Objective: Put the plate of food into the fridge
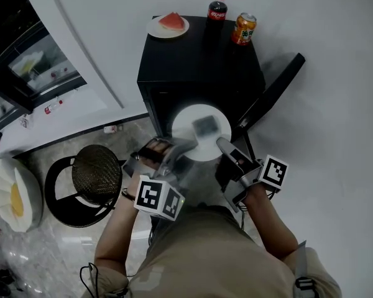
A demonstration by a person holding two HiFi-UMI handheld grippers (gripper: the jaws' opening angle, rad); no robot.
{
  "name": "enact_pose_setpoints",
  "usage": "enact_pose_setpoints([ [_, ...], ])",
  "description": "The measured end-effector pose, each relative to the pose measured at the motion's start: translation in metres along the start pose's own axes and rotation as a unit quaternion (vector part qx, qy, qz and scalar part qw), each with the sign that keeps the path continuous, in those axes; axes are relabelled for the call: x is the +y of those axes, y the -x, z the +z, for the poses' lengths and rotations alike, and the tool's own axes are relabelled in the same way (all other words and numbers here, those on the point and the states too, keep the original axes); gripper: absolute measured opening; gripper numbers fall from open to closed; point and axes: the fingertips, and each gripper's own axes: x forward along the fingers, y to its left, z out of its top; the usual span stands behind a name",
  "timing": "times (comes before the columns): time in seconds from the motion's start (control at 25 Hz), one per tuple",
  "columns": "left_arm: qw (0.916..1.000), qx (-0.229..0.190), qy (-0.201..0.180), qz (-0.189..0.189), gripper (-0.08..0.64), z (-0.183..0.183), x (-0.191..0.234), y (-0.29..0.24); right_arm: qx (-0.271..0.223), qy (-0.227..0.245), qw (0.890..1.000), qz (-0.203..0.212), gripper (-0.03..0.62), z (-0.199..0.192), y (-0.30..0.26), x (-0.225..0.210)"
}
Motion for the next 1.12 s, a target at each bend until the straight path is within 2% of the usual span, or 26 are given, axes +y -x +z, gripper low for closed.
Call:
enact_pose_setpoints([
  [0.64, 0.9993, 0.012, 0.034, -0.005, 0.112, 0.023, -0.029, -0.007, -0.002, -0.012, 1.0, 0.0, 0.049, 0.001, 0.038, -0.012],
  [0.96, 0.9958, 0.025, 0.085, -0.021, 0.124, 0.02, -0.043, -0.011, 0.004, -0.023, 1.0, -0.012, 0.045, -0.003, 0.042, -0.026],
  [1.12, 0.9946, 0.03, 0.096, -0.027, 0.129, 0.018, -0.05, -0.011, 0.007, -0.036, 0.999, -0.015, 0.044, -0.007, 0.044, -0.033],
])
